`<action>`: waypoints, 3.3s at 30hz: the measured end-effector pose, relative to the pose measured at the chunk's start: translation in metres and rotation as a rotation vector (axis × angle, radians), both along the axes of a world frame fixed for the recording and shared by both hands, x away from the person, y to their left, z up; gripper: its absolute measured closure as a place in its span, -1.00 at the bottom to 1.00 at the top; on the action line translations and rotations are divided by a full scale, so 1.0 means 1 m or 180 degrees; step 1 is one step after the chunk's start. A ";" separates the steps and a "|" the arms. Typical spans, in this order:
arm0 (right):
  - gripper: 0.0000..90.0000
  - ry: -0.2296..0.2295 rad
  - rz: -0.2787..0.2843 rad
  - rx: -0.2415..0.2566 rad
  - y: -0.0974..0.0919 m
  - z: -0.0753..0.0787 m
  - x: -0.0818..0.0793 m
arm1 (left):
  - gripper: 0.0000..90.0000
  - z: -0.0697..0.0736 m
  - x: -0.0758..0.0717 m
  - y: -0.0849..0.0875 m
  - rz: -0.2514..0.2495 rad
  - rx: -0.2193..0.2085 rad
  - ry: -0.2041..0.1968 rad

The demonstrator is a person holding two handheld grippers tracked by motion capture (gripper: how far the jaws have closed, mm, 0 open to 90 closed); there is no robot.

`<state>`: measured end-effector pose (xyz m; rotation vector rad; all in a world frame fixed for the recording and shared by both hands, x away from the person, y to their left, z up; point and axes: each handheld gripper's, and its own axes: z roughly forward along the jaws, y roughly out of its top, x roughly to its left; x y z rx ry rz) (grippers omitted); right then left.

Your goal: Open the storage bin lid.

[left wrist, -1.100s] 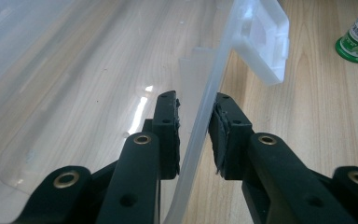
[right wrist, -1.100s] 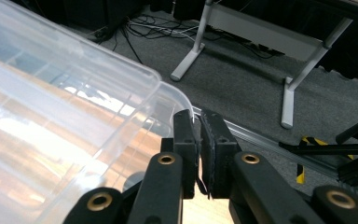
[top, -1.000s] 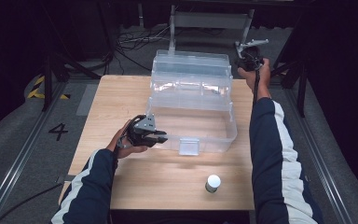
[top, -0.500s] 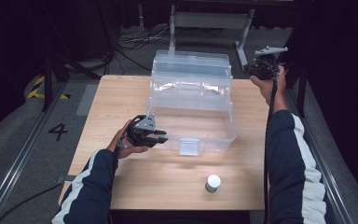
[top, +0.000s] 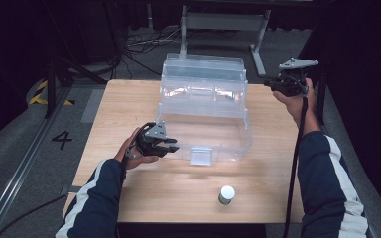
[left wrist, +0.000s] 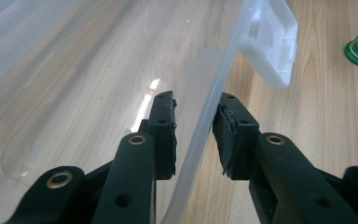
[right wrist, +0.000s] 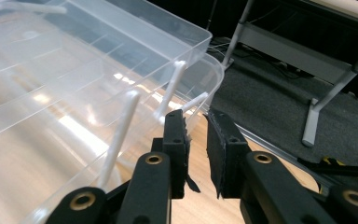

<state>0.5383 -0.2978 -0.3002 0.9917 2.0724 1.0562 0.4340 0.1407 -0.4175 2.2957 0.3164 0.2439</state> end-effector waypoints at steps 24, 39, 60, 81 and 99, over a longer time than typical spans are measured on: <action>0.38 0.0204 0.0626 -0.0106 -0.007 -0.020 -0.099 | 0.49 0.014 -0.011 0.002 0.0100 -0.0024 -0.0210; 0.10 0.0567 0.1137 -0.0254 0.015 -0.051 -0.148 | 0.32 0.028 -0.025 0.021 0.0312 -0.0109 -0.0339; -0.14 0.0905 0.1637 -0.0573 0.050 -0.078 -0.184 | 0.02 -0.001 -0.057 0.064 0.0743 0.0325 -0.0219; -0.26 0.1250 0.2170 -0.0875 0.097 -0.101 -0.209 | -0.43 -0.050 -0.067 0.098 0.1060 0.0405 0.0266; -0.19 0.1467 0.2358 -0.1329 0.126 -0.121 -0.208 | -0.53 -0.065 -0.070 0.113 0.1156 0.0050 0.0328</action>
